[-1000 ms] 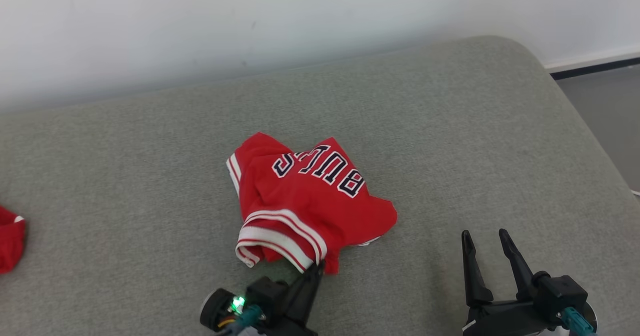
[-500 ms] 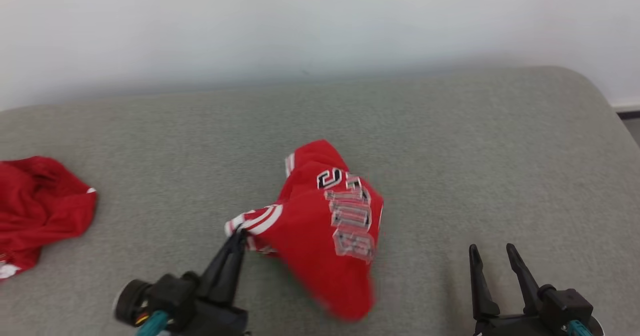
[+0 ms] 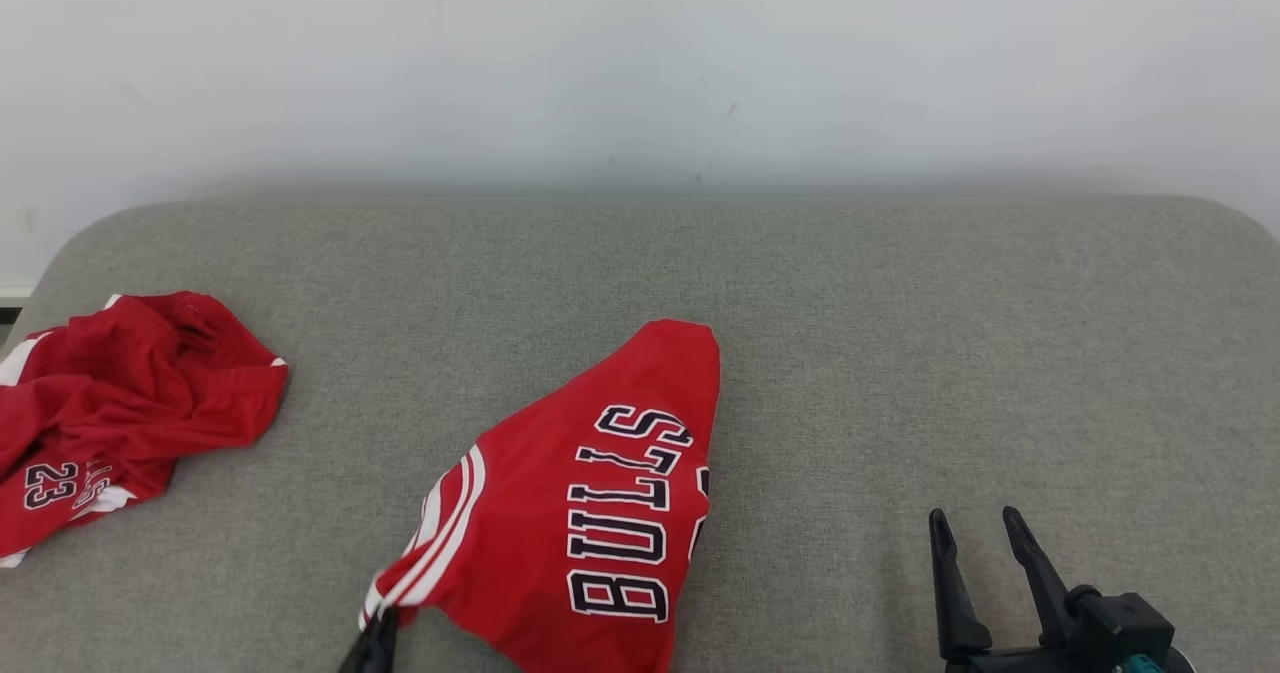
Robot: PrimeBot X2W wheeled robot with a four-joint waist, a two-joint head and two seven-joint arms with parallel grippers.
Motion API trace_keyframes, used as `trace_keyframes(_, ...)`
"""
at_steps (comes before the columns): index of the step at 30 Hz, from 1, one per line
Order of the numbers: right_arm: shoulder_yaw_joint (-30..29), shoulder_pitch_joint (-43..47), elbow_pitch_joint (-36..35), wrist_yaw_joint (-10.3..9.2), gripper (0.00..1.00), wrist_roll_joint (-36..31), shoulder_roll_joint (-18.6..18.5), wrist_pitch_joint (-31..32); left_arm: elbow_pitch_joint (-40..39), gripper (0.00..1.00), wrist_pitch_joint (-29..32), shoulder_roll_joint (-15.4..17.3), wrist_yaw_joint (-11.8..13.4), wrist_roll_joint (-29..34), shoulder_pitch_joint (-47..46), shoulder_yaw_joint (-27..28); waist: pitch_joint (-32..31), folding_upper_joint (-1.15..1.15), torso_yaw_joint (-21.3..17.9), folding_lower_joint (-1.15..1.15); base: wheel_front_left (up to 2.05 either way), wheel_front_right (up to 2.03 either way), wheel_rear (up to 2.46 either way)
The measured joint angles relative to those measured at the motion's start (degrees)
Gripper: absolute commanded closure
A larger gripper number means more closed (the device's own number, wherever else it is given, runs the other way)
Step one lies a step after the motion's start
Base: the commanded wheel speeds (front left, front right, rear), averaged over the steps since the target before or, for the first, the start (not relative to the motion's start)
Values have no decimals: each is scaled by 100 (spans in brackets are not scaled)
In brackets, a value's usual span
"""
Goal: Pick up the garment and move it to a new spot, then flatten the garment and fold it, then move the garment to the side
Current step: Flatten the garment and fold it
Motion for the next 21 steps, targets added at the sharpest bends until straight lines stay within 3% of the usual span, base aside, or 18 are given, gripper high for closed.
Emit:
trace_keyframes(10, -11, 1, 20, 0, 0, -43, 0, 0, 1122, 100, -146, -238, -194, -102, -109, -73, -12, 0, -70, 0, 0, 0, 0)
trace_keyframes(21, -16, -3, 23, 0, 0, -42, 0, 0, 132, 100, -182, -219, -324, 225, -636, -181, -24, 0, -39, 0, 0, 0, 0)
